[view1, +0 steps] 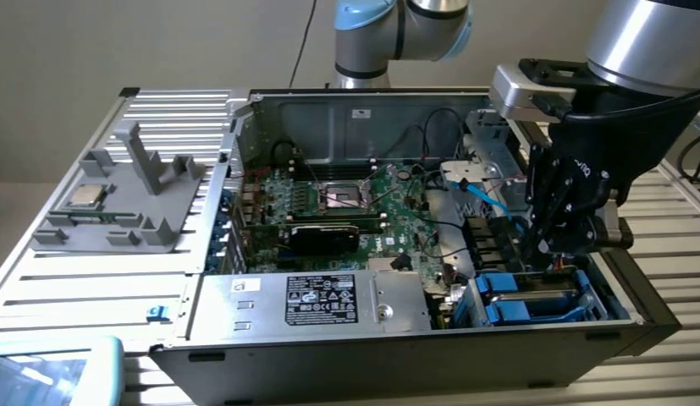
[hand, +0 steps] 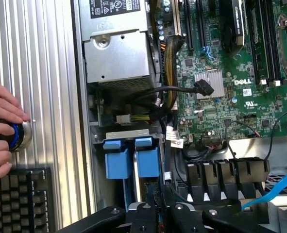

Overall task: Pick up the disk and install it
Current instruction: 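Insert the second disk wire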

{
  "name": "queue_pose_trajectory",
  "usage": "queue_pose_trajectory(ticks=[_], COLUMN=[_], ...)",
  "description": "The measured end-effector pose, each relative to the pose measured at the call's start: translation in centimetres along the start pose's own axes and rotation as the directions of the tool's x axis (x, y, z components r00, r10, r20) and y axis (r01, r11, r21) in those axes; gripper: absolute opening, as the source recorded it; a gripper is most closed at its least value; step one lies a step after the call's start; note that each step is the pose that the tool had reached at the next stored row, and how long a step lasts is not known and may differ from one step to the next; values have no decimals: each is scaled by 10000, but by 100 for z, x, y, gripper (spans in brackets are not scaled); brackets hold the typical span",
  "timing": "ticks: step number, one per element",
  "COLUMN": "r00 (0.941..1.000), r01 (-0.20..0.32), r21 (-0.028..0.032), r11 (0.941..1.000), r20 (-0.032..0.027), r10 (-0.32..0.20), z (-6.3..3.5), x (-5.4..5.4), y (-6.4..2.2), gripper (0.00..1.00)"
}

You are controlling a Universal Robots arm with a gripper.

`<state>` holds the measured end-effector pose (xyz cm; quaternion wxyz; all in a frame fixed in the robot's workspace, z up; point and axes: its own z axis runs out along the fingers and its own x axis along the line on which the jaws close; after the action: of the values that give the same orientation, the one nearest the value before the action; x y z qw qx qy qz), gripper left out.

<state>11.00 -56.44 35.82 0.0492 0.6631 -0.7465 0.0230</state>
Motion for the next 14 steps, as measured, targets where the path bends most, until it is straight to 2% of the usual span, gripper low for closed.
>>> queue_pose_trajectory(ticks=[3, 6, 11, 14], r00=[10000, 10000, 9999, 9999], r01=[-4, -9, 47, 125], r21=[60, 111, 297, 326], r11=[10000, 9999, 9995, 9994], r20=[53, 66, 92, 101], r10=[4, 9, -50, -128], z=[15, 21, 58, 83], x=[41, 58, 58, 56], y=[10, 31, 40, 47], gripper=[15, 15, 15, 15])
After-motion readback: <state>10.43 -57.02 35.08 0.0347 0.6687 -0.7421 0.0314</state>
